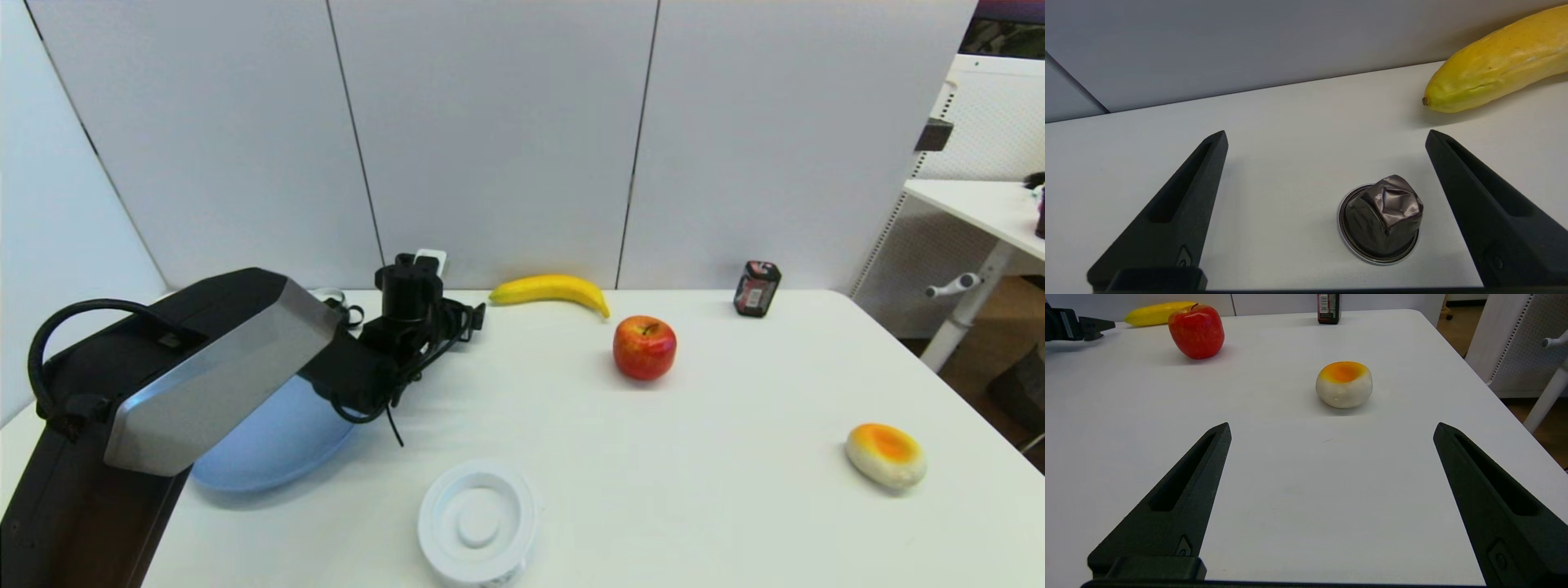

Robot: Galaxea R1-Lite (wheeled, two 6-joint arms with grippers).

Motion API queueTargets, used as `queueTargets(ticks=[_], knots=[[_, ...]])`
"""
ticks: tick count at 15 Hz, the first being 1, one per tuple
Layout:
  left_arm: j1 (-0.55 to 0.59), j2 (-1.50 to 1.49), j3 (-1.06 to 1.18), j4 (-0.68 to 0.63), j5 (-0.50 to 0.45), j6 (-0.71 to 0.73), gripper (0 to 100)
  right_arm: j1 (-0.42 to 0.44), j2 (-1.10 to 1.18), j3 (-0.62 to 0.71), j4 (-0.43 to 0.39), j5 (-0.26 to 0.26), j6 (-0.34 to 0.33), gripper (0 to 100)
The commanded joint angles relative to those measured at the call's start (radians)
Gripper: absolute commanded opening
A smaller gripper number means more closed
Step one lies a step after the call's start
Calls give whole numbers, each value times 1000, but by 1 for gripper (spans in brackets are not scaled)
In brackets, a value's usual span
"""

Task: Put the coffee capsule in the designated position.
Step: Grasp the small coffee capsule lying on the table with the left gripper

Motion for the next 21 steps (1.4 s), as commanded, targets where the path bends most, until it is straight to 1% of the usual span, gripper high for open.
queueTargets(ticks=[1,12,13,21], knots=[[0,8,-2,-3,1,0,100,-1,1,0,-1,0,0,100],[0,16,-11,-7,1,0,100,0,1,0,-1,0,0,100],[0,16,-10,-7,1,0,0,-1,1,0,1,0,0,100],[0,13,-10,-9,1,-2,0,0,1,0,1,0,0,100]])
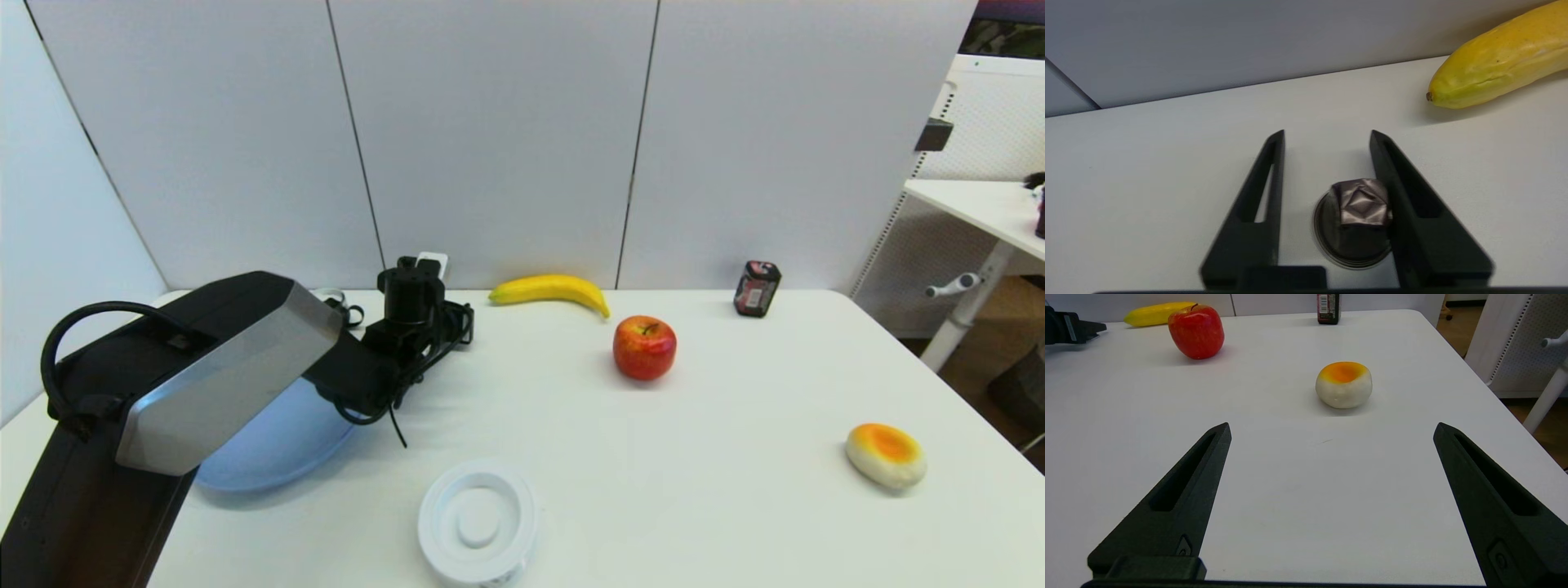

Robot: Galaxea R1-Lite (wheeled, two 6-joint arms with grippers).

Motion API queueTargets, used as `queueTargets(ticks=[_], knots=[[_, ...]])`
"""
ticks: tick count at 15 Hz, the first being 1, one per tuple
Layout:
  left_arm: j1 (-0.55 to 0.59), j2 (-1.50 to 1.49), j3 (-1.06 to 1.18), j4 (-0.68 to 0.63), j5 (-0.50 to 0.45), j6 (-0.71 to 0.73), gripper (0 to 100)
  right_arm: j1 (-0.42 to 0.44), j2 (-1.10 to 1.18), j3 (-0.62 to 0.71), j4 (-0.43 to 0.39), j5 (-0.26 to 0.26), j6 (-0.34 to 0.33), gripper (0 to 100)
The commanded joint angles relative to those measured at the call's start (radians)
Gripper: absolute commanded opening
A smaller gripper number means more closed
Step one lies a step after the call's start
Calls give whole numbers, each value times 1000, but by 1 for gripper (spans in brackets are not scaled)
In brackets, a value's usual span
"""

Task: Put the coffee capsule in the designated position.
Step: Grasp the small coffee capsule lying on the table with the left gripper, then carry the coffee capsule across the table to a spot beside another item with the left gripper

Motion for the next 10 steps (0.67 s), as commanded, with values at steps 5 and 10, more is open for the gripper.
queueTargets(ticks=[5,10], knots=[[0,-7,0,-5,1,1,0,1,1,0,-1,0,0,100],[15,-198,12,68,-2,20,0,1,1,0,1,0,0,100]])
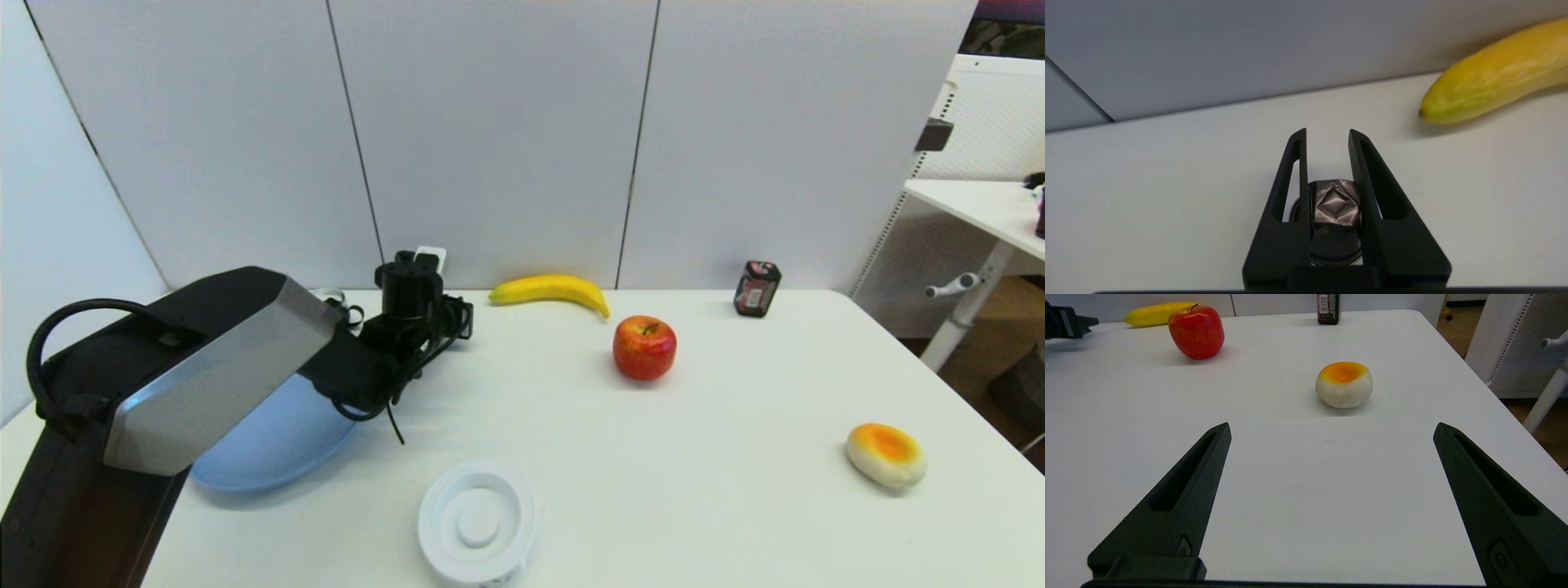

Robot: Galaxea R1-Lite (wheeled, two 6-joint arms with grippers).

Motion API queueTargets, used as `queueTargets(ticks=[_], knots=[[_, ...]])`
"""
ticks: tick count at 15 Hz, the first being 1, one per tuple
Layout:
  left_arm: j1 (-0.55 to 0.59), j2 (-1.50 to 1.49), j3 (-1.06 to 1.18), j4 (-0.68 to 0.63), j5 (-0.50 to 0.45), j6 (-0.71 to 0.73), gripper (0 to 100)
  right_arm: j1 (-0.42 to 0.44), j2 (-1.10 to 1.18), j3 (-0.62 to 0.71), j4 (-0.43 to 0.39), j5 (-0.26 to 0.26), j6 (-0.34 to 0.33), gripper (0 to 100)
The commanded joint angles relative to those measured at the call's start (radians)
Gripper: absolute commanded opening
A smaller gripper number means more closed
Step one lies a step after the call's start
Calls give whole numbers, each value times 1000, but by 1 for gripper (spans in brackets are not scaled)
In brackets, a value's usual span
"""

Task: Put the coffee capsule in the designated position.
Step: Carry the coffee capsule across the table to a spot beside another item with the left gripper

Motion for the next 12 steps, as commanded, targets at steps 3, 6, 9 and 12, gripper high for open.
queueTargets(ticks=[3,6,9,12], knots=[[34,-393,108,184,-2,34,0,-1,1,0,-1,0,0,100],[40,-651,295,280,1,33,0,1,1,0,1,0,0,100],[55,-884,482,346,1,34,0,-1,1,0,-1,0,0,100],[70,-1086,659,420,3,30,0,-1,1,0,1,0,0,100]])
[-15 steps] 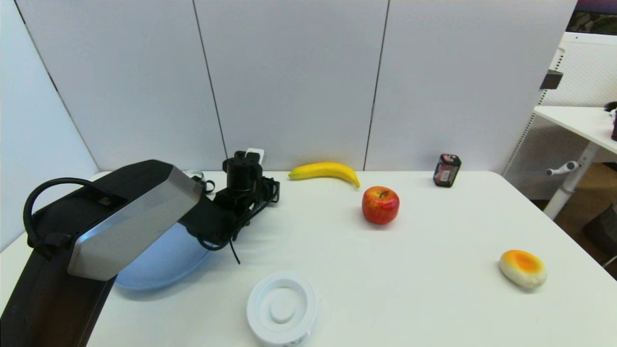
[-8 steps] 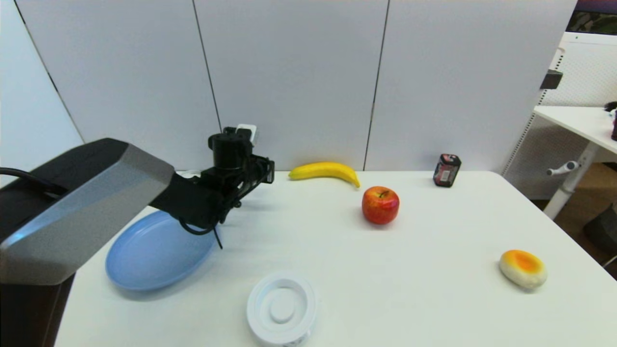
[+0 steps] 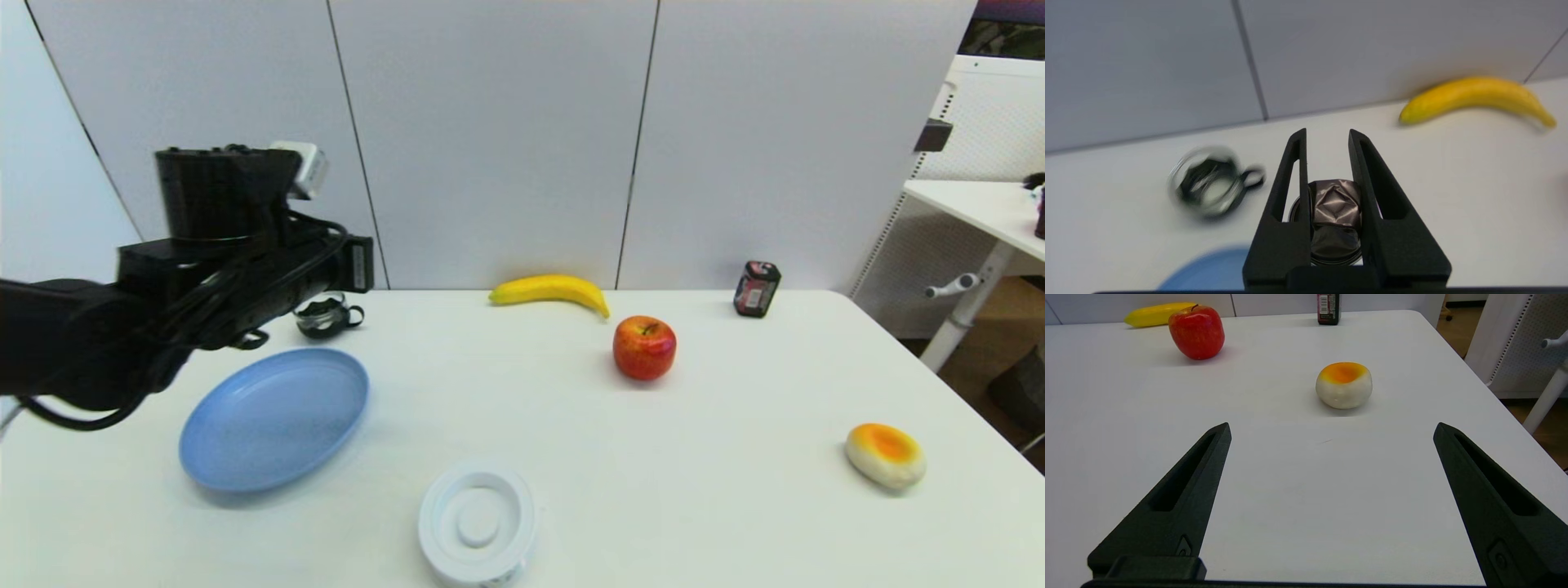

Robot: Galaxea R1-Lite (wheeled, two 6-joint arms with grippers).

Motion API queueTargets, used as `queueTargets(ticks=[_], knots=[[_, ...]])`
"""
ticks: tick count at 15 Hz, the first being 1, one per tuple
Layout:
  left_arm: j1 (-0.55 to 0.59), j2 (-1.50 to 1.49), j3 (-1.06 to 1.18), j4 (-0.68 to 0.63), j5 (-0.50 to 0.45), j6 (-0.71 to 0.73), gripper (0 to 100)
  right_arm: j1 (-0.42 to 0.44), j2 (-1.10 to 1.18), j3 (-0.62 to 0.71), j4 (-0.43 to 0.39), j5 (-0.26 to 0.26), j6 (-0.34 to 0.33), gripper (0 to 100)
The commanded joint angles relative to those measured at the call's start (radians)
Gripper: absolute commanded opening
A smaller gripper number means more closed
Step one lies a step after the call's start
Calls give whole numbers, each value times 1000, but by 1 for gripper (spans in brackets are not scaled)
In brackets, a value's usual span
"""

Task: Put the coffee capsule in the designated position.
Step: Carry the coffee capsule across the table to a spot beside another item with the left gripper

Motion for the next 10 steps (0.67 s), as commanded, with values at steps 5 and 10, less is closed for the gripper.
queueTargets(ticks=[5,10], knots=[[30,-481,435,184,5,-22,0,-1,1,0,-1,0,0,100],[28,-488,549,250,3,-26,0,-1,1,0,-1,0,0,100]])
